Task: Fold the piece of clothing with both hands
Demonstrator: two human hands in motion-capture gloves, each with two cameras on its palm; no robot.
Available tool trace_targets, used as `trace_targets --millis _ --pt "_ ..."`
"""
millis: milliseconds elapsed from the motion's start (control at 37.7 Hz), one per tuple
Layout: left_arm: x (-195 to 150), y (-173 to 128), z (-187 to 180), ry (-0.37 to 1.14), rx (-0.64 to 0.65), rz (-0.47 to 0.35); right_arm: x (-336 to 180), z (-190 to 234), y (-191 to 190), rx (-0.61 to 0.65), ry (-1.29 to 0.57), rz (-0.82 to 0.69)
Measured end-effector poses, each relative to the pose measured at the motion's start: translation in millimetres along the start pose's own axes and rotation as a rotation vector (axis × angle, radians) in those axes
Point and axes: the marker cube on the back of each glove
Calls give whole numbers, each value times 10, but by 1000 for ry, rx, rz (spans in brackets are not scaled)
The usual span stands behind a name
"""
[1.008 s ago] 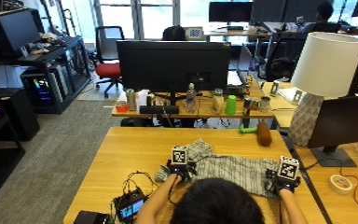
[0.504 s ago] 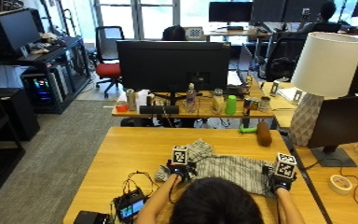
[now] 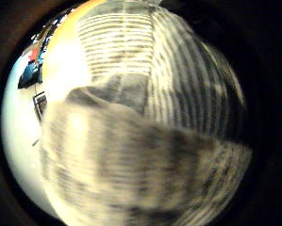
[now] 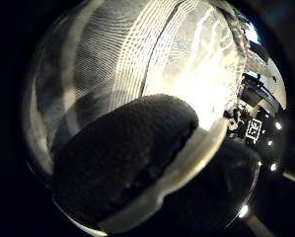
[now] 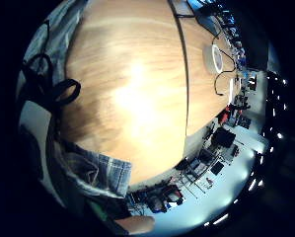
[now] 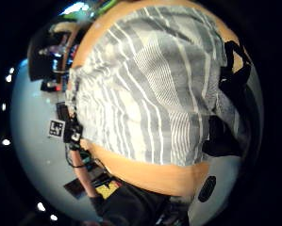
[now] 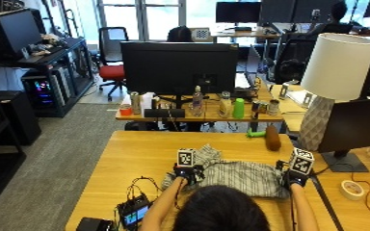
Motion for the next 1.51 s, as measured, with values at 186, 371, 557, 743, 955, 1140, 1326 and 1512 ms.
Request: trace_targets --millis 186,371,557,743,955,1140,1326,1512 --pt "-11 138 -16 33 -100 11 24 -329 -115 -34 -70 4" --pt "-77 124 -176 125 5 49 -241 -883 -219 4 -89 -18" --pt "-308 305 -543 160 108 -12 -1006 -1549 22 101 -18 -96" --pt "-518 442 -850 216 248 -79 -1736 -1837 276 157 2 -193" --pt "-955 711 -1258 252 416 -131 -3216 -1682 641 126 -14 -337" --pt "-1497 737 -1474 239 488 -259 -4192 -1151 1337 -158 -29 -382" --pt "-1817 923 -1481 266 461 -270 -4678 -565 1160 -212 -119 -280" --pt "-2058 1065 -1409 277 434 -322 -4779 -694 1191 -310 -425 -265"
